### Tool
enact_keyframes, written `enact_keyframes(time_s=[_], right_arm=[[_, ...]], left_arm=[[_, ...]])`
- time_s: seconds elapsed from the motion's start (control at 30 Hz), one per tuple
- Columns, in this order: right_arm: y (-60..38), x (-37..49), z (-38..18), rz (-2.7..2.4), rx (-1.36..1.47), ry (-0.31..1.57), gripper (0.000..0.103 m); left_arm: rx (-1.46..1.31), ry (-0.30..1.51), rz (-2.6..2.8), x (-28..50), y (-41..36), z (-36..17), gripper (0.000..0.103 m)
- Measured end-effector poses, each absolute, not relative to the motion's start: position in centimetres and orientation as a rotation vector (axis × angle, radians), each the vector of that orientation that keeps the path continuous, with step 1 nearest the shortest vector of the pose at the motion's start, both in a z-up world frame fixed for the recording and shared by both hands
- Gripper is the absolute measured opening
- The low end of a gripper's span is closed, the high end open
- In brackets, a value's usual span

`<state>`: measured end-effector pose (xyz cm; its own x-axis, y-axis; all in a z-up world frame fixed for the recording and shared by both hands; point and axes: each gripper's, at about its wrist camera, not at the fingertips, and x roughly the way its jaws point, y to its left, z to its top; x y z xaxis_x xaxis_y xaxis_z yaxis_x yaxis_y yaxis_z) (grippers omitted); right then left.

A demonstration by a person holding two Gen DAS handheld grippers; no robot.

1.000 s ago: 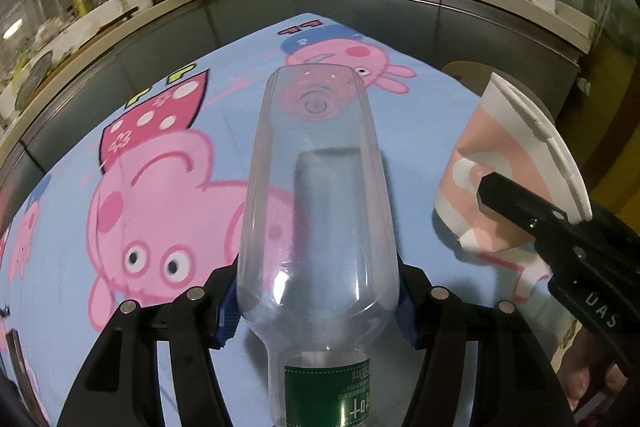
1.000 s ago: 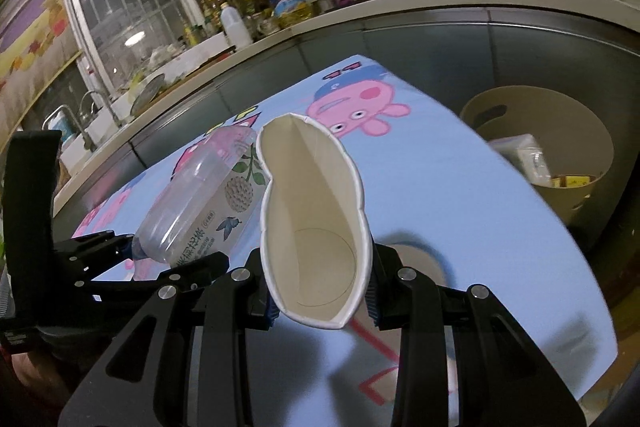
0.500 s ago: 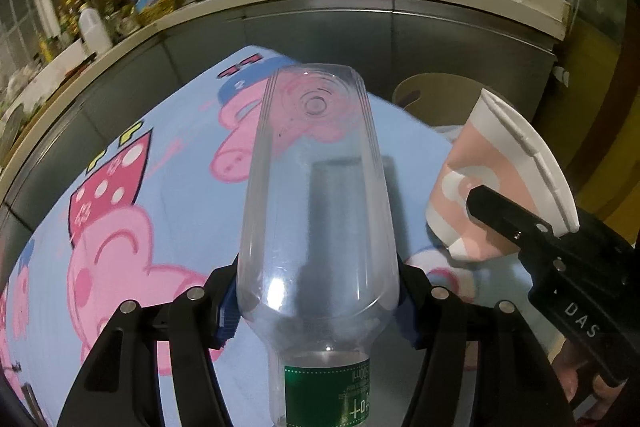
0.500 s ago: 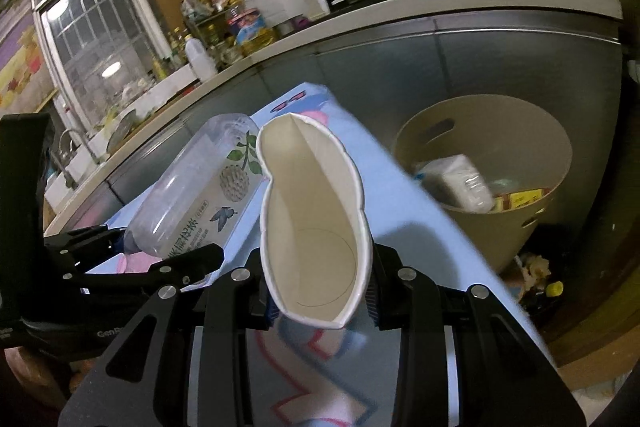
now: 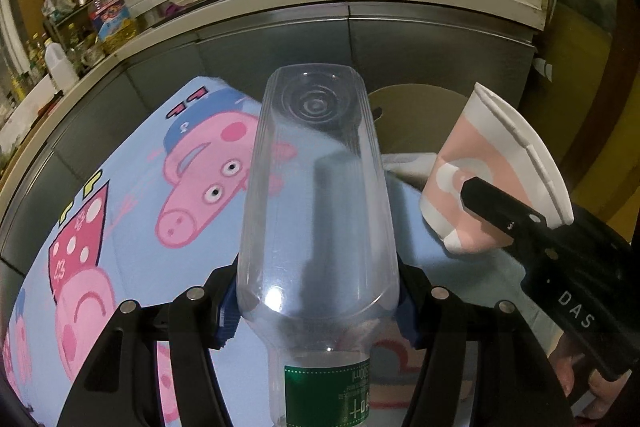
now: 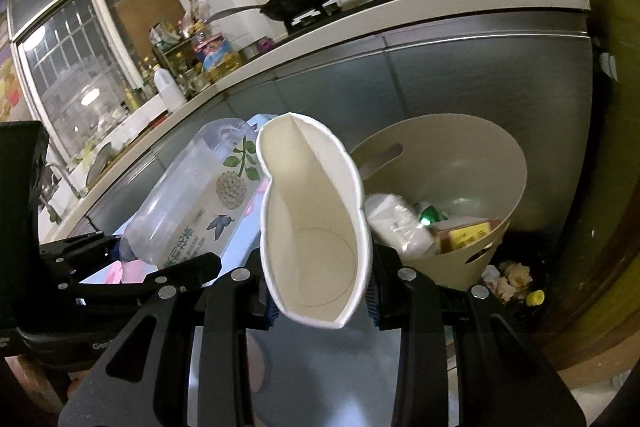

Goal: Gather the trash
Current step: 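Carry the bottle and paper cup with both tools over the white bin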

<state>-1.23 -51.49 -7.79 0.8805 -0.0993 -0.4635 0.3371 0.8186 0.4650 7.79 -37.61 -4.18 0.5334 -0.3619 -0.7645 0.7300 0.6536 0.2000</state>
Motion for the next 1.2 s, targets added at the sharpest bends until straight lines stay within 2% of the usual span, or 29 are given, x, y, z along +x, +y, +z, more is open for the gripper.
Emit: enact_keyframes(time_s=[0.67, 1.2], right_arm=[[-59.2, -1.4, -8.7, -0.370, 0.615, 0.410, 0.032], [-62.1, 0.3, -10.1, -0.363, 0.636, 0.498, 0.032]], left_arm=[[0.595, 0.773, -0.747, 9.1, -44.2, -5.4, 0.062], [0.608, 0.818, -0.784, 9.9, -47.8, -6.7, 0.062]])
